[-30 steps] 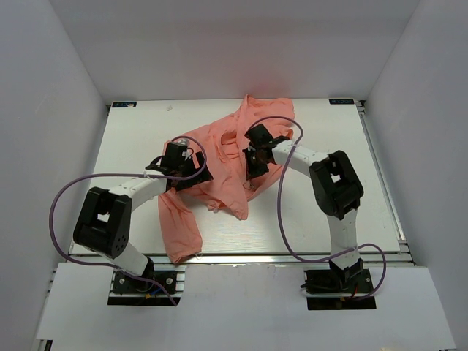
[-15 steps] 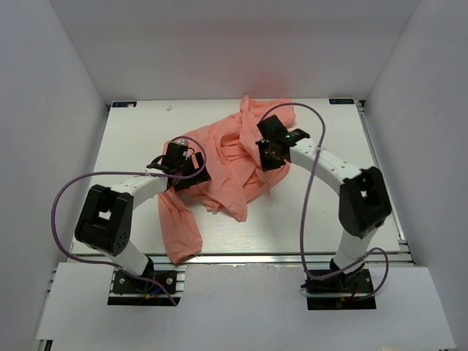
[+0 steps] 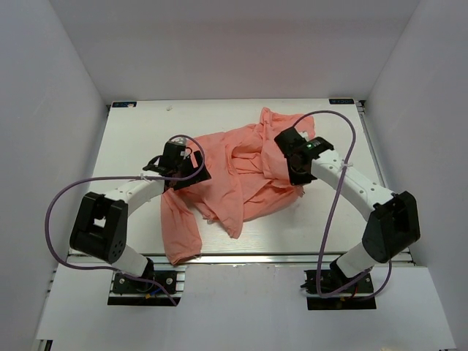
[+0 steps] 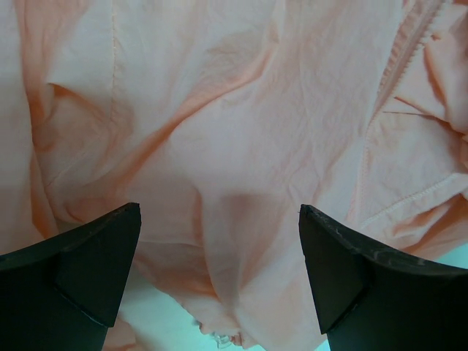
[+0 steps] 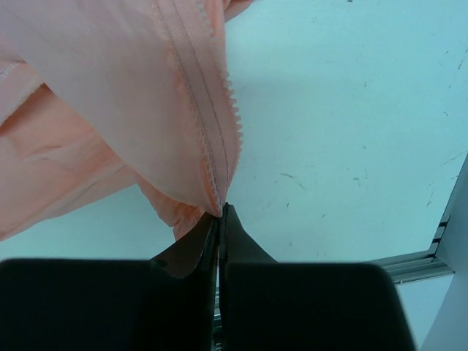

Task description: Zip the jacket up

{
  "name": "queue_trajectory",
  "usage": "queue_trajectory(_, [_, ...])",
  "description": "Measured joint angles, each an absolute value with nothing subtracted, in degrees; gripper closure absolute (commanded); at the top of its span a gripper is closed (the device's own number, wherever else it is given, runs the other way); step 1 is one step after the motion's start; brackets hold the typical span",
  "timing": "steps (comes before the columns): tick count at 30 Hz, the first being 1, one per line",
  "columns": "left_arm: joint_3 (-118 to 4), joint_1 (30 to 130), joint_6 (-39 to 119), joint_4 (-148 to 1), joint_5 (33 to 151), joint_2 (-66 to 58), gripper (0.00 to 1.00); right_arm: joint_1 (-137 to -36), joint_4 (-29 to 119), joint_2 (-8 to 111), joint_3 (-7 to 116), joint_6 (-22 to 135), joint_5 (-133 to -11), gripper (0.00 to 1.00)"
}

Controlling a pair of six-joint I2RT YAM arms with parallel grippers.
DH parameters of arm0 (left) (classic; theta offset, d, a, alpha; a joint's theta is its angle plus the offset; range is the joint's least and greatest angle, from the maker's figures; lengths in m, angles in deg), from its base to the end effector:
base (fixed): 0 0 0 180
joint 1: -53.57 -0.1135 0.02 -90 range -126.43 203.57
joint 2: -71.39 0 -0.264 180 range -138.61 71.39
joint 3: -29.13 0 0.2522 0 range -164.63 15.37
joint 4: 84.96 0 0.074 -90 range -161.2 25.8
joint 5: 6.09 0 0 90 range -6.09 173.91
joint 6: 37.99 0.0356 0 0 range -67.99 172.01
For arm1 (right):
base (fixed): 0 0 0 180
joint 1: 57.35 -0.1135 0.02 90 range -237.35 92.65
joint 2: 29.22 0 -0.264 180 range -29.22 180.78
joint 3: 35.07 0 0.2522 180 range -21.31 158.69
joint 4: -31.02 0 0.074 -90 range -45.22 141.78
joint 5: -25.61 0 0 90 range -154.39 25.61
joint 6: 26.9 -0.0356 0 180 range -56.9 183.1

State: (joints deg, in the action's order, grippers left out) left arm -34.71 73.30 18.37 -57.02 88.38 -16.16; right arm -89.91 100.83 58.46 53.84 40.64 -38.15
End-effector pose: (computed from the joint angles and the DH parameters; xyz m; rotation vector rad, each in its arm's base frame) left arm 0.2886 -0.1064 0.1900 -0.2728 2.5203 -0.4842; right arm 0.2614 0.1483 0.2841 -0.1141 2.5873 -0.3088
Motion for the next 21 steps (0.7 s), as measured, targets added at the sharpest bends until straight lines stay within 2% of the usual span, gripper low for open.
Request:
queue_trajectory(5, [-34.58,73.3,18.37,-57.02,89.75,-14.19,0.02,-95.98,98.56,58.59,51.16,41.52,-39.11,1.0])
queue_trajectory(12, [-34.58,73.3,18.34,-56.43,90.8,-12.86,0.02,-107.31,87.74,61.61,47.29,43.95,-48.55,0.96])
queue_trajectory(14, [-34.58,73.3,18.34,-56.15,90.8,-12.58,0.02,-109.16,84.97,63.4,46.04,44.05,-51.15,0.9])
queue_trajectory(15, [-34.58,73.3,18.34,-56.02,90.8,-12.45,0.02,-109.86,83.5,64.34,45.43,44.19,-52.66,0.84])
queue_trajectory(16, [-34.58,73.3,18.34,-55.91,90.83,-12.31,0.02,-110.54,81.97,65.11,44.79,44.4,-54.13,0.68])
queue_trajectory(17, [-34.58,73.3,18.34,-55.75,90.8,-12.18,0.02,-111.13,80.64,65.52,44.2,44.58,-55.7,0.61])
queue_trajectory(21, [-34.36,73.3,18.34,-55.23,90.8,-11.55,0.02,-112.38,74.96,65.46,41.6,46.41,-62.19,0.42])
